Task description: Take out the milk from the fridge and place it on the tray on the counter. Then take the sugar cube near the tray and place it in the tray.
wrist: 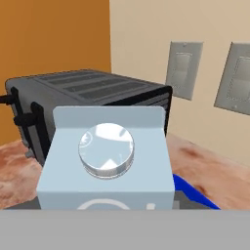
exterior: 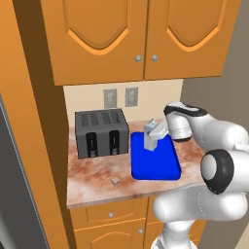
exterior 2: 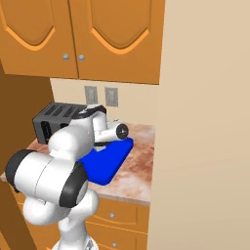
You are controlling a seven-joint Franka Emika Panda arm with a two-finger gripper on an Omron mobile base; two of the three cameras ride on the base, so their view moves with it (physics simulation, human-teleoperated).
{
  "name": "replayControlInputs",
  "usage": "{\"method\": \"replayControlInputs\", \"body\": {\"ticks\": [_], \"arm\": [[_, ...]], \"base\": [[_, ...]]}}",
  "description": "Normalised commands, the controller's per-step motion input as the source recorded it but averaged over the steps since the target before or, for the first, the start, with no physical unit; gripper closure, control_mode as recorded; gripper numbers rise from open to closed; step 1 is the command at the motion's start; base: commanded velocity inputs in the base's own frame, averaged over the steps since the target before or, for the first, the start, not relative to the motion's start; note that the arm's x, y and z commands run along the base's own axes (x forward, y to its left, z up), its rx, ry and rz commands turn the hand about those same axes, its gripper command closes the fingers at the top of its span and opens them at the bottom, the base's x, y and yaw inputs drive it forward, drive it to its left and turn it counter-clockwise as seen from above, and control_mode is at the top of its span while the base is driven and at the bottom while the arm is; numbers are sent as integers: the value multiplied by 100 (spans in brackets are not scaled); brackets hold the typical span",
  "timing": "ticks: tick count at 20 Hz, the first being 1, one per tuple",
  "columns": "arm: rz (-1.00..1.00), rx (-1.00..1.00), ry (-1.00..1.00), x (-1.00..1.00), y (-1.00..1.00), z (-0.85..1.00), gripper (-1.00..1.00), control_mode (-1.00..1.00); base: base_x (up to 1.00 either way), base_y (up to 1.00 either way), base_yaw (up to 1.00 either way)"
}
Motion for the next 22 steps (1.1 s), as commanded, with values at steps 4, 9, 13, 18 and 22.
{"method": "replayControlInputs", "body": {"ticks": [4,9,13,18,22], "arm": [[1,0,0,18,0,-23,100,-100],[1,0,-1,6,0,-25,100,-100],[0,0,-5,0,0,-25,100,-100],[0,0,-8,0,-1,-24,100,-100],[0,0,-7,0,-1,-28,100,-100]], "base": [[0,0,0],[0,0,0],[0,0,0],[0,0,0],[0,0,0]]}}
